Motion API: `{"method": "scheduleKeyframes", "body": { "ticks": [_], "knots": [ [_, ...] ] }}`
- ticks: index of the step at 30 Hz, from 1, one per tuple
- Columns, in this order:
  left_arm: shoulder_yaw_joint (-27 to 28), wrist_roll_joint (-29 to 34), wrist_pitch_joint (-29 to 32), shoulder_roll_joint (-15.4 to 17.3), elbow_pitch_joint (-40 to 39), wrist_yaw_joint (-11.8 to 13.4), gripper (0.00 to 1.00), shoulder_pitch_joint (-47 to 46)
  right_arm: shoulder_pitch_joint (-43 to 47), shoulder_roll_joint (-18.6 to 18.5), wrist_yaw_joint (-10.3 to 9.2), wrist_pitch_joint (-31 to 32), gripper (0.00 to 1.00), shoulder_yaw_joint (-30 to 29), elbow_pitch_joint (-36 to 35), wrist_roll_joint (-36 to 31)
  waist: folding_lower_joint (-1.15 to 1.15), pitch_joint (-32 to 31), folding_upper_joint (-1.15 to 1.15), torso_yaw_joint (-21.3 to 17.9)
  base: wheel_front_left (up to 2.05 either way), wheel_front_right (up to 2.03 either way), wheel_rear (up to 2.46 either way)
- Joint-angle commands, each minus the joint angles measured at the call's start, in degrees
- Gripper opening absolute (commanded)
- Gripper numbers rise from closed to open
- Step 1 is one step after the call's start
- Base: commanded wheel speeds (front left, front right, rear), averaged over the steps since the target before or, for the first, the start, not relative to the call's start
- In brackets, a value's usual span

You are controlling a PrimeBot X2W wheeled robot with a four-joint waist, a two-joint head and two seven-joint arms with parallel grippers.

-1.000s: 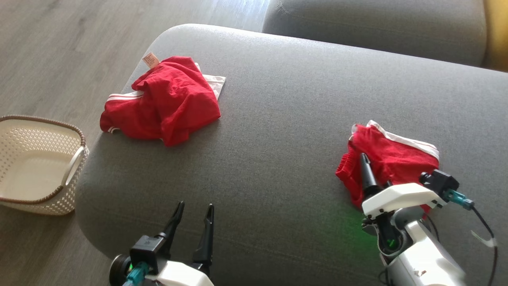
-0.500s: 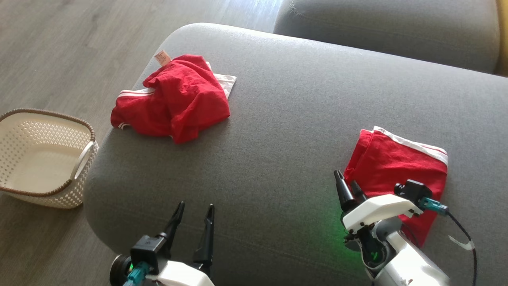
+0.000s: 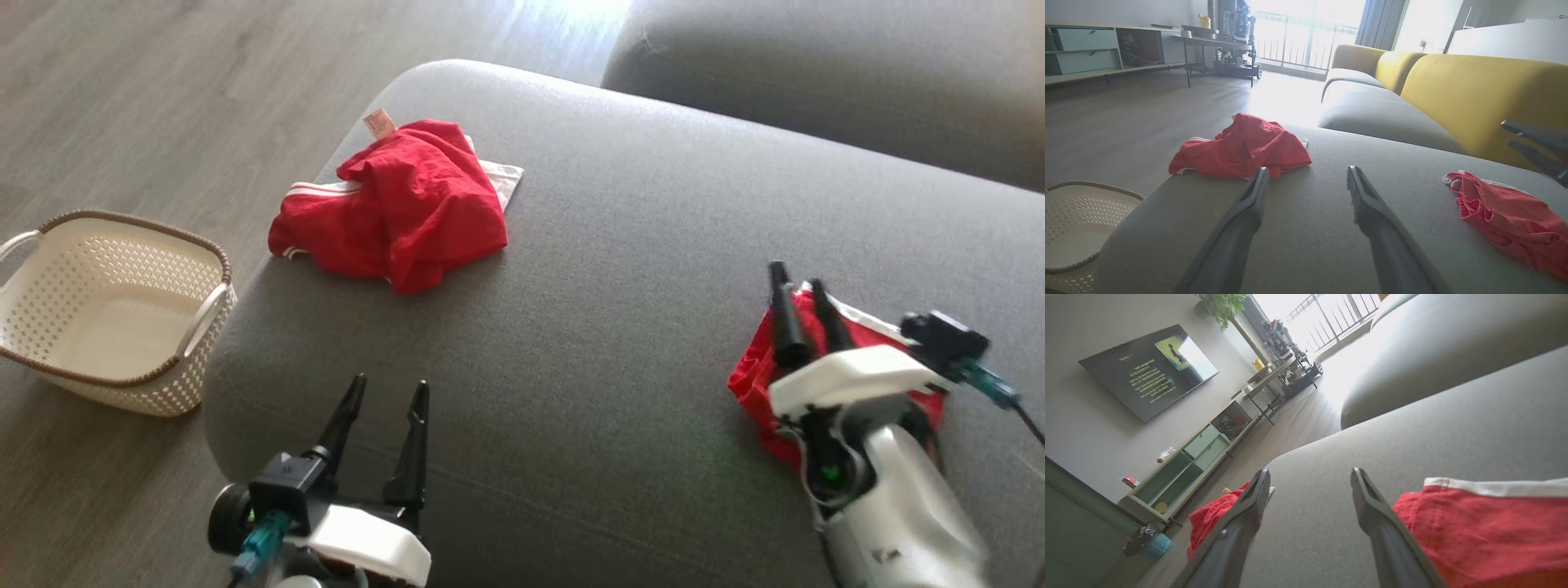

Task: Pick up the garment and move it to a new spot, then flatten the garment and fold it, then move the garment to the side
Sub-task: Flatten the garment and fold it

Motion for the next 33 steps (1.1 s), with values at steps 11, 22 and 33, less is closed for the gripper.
{"method": "scheduleKeyframes", "body": {
  "ticks": [11, 22, 33],
  "knots": [
    [5.0, 0.0, -0.3, -0.3, -2.6, 0.2, 1.0, -2.6, 10.4, 0.2, 0.0, -0.5, 1.0, -8.4, -18.1, -21.7, 0.0, -2.5, 0.0, -4.2, 0.0, 0.0, 0.0],
    [8.5, -0.9, -0.3, -0.3, -5.1, 1.3, 1.0, -0.3, 16.2, 0.2, 0.0, 0.8, 1.0, -8.6, -29.8, -30.8, 0.0, -2.2, 0.0, -14.8, 0.0, 0.0, 0.0],
    [9.7, -1.1, -0.3, -0.3, -4.8, 1.5, 1.0, 0.1, 20.2, 0.2, 0.0, 1.1, 1.0, -8.4, -30.7, -33.0, 0.0, -1.4, 0.0, -19.8, 0.0, 0.0, 0.0]
  ]
}}
